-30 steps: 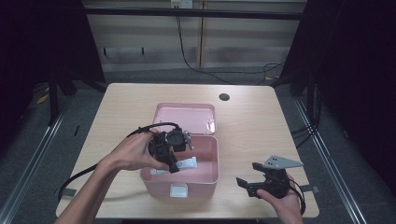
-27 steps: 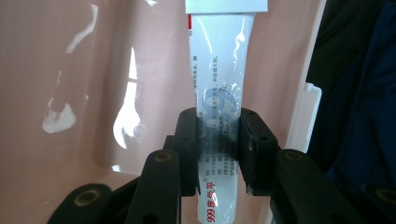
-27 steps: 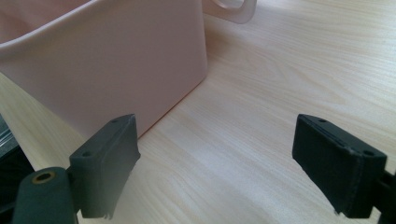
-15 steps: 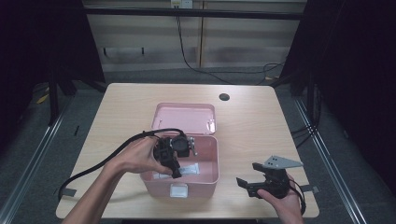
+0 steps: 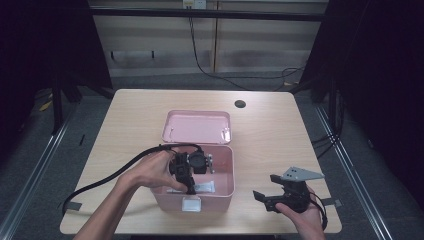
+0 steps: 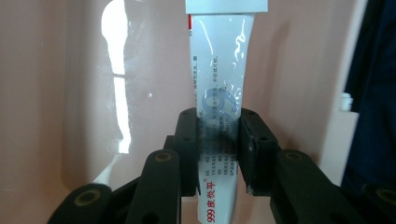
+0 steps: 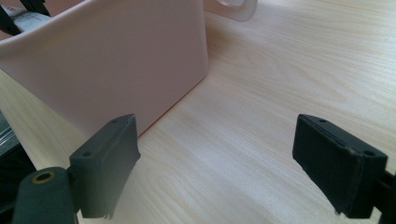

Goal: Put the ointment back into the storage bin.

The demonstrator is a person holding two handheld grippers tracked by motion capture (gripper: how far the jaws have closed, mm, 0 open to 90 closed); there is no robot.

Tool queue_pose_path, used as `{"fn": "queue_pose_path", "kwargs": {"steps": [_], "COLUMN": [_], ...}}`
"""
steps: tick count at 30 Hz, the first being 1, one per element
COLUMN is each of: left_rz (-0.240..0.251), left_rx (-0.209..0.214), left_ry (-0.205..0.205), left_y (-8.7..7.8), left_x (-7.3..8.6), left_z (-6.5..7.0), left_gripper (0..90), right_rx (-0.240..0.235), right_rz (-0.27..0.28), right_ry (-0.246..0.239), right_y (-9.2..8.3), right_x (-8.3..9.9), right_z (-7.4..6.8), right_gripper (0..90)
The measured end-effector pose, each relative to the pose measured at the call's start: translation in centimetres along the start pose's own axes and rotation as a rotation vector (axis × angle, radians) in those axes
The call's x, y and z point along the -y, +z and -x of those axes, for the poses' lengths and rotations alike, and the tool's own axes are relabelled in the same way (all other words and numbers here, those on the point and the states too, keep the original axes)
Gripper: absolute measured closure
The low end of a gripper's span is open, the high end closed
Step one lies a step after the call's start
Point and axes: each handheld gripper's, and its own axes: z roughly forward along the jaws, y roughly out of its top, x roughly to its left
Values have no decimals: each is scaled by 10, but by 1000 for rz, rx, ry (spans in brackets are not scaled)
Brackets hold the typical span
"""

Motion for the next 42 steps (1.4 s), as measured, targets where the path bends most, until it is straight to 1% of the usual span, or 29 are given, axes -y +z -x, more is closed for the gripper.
{"fn": "queue_pose_path", "kwargs": {"steps": [4,6,7,12,13,17,23,25,27,31,34,35,38,39,42], "left_rz": [-10,-20,-22,-32,-36,-38,-55,-62,-71,-74,-75,-76,-101,-99,-104], "left_rx": [12,17,11,33,43,45,61,76,71,80,85,83,93,101,103], "left_ry": [0,-7,-11,-8,-8,-15,-4,-12,-9,-8,-18,-28,-22,-25,-23], "left_y": [2,4,6,11,12,15,21,23,23,24,26,28,32,33,34], "left_x": [-1,-1,-1,-3,-3,-3,-5,-5,-5,-5,-6,-6,-7,-7,-7], "left_z": [-1,-3,-4,-8,-8,-12,-12,-13,-14,-15,-15,-17,-17,-17,-17], "left_gripper": [712,712,712,712,712,712,711,711,710,710,710,710,710,710,710], "right_rx": [-3,-5,-5,-6,-8,-6,-5,-6,-8,-6,-8,-3,0,-1,0], "right_rz": [-1,-2,-3,-6,-6,-7,-8,-8,-7,-10,-12,-14,-15,-14,-13], "right_ry": [1,1,2,-2,-2,-1,-3,-2,-5,-4,-12,-12,-14,-12,-14], "right_y": [0,0,0,0,0,0,0,0,0,0,0,0,0,0,-1], "right_x": [0,0,0,0,0,0,1,0,1,1,1,1,1,1,1], "right_z": [0,0,0,0,0,0,0,-1,-1,-1,-1,-1,-1,-1,-1], "right_gripper": [136,136,136,136,136,136,136,136,136,136,136,136,136,136,136]}}
